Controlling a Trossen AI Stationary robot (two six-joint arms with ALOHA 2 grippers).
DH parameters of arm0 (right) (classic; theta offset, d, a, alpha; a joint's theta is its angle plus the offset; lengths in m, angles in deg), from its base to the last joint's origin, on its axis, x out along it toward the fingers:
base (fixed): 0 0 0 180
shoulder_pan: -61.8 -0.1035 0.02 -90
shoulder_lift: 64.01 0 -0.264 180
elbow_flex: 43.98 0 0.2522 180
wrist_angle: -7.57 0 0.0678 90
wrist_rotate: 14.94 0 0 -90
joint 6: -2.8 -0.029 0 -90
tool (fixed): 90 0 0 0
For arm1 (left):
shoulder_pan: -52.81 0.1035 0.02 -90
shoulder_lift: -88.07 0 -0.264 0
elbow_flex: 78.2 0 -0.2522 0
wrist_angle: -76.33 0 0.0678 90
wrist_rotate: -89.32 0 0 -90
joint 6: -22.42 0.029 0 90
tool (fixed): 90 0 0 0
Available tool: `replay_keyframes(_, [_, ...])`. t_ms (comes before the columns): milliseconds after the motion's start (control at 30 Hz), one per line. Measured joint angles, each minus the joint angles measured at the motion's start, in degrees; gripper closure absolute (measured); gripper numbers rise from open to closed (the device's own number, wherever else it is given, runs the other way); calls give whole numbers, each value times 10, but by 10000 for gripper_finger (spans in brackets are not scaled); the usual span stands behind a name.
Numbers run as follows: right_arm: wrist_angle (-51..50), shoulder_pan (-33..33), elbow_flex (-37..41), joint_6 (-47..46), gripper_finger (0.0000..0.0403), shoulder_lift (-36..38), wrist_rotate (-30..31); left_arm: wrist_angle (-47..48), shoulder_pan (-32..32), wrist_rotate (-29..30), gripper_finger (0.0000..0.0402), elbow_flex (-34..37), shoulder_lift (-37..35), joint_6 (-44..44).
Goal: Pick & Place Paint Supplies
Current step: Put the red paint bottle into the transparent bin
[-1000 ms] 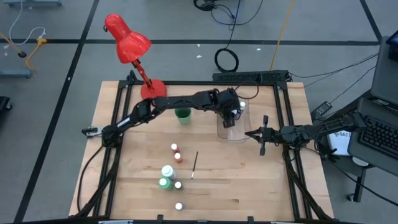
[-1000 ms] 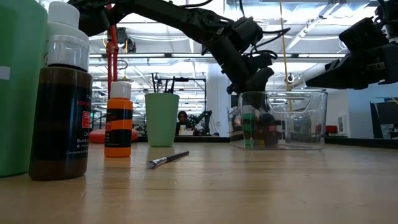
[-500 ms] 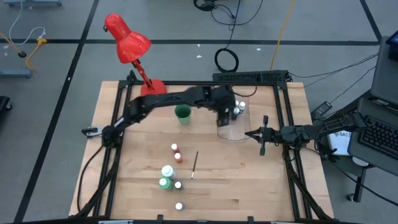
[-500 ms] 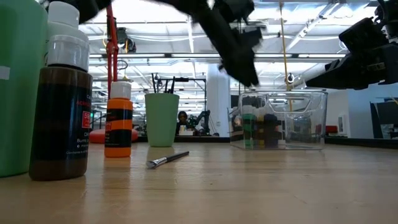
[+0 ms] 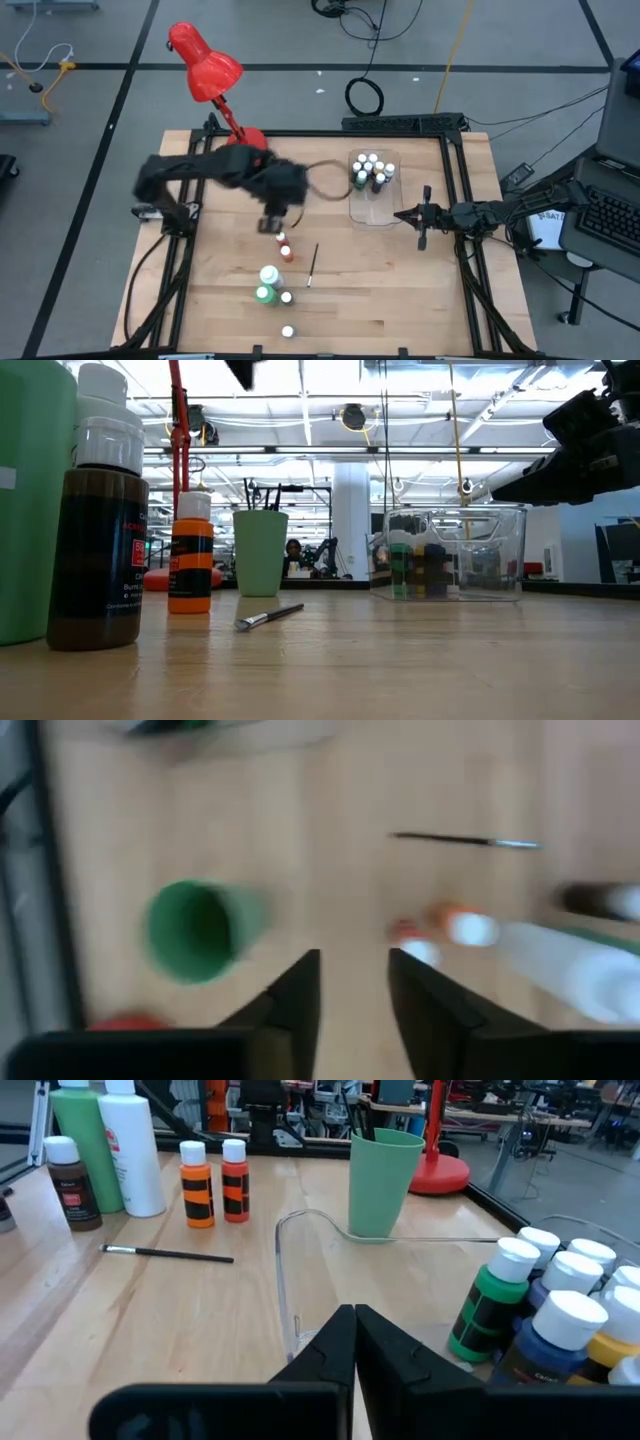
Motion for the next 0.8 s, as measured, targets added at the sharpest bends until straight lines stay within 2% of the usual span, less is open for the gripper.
replay_keyframes(133, [0,0,0,-5,399,0,0,-60,-36,-27,375,142,-89,42])
replay_keyframes(200, [0,0,0,-6,399,-2,0,-134,-44,-23,392,207,-122,32])
replay_keyframes(367, [1,0,0,-9,399,-3,0,-238,-41,-24,392,349,-175,56])
replay_keyframes(533, [1,0,0,-20,399,-3,0,-319,-26,-23,395,435,-179,48])
replay_keyframes(667, [1,0,0,-38,399,-8,0,-388,-15,-29,362,474,-179,-1])
replay_keyframes(800, [0,0,0,-45,399,-22,0,-411,-6,-100,318,488,-180,-18])
